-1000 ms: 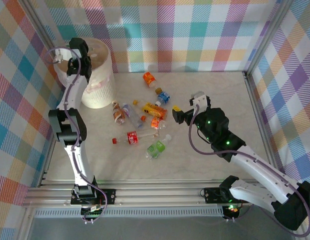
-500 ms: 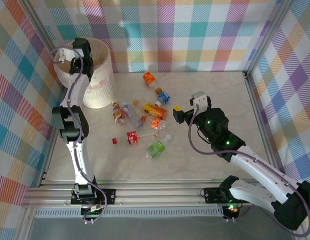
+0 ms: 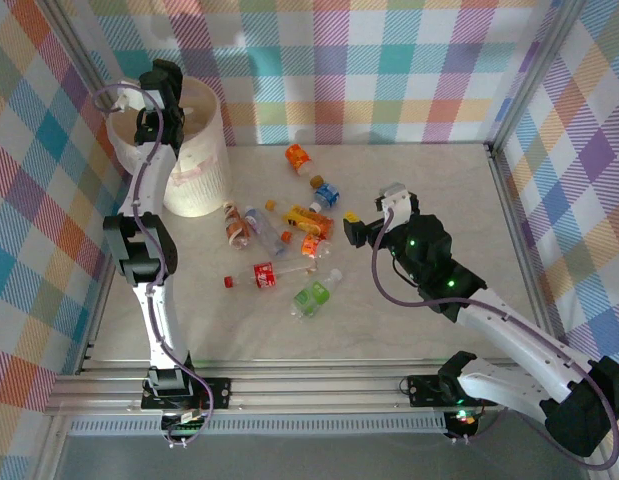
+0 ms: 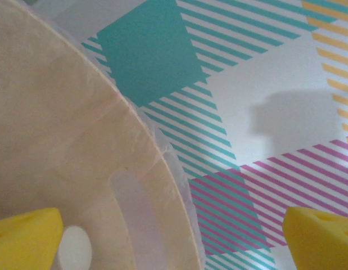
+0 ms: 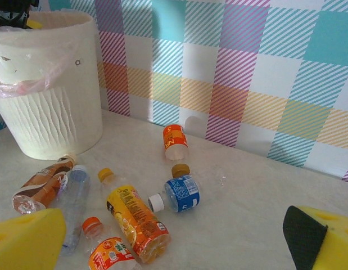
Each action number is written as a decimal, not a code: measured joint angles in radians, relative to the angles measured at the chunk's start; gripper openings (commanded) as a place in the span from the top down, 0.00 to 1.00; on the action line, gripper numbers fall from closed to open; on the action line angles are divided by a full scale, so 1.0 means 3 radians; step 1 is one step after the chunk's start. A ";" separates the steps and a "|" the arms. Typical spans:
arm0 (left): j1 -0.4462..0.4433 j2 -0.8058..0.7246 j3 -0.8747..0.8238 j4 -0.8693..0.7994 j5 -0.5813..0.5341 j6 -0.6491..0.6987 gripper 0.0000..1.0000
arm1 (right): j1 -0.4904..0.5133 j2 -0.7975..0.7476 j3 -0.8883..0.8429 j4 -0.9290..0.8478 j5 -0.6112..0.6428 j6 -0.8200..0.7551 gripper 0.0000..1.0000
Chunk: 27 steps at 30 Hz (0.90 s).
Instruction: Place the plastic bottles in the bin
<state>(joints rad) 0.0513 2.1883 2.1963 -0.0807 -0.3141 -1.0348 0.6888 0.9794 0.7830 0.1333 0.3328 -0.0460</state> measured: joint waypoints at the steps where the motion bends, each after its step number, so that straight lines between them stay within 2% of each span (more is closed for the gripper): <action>1: 0.0000 -0.0013 0.0000 -0.0010 0.0009 0.0014 0.00 | 0.0000 0.0010 0.0000 0.0000 -0.0001 0.0000 0.00; 8: -0.0029 -0.0397 -0.0320 -0.0001 -0.0043 0.0117 0.00 | 0.0000 0.0042 0.0000 -0.0005 -0.0003 0.0001 0.00; 15: -0.0123 -0.1130 -0.1116 0.0287 -0.0078 0.0214 0.00 | 0.0000 0.0050 0.0000 -0.0006 -0.0015 0.0003 0.00; 27: -0.0418 -0.2019 -0.2195 0.0303 0.0361 0.0512 0.00 | 0.0000 0.0228 0.0000 0.0032 -0.0037 0.0122 0.00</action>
<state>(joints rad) -0.0742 1.5826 1.5379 0.0101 -0.2058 -0.8810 0.6888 1.0477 0.7830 0.1429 0.3218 -0.0093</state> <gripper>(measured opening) 0.998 0.996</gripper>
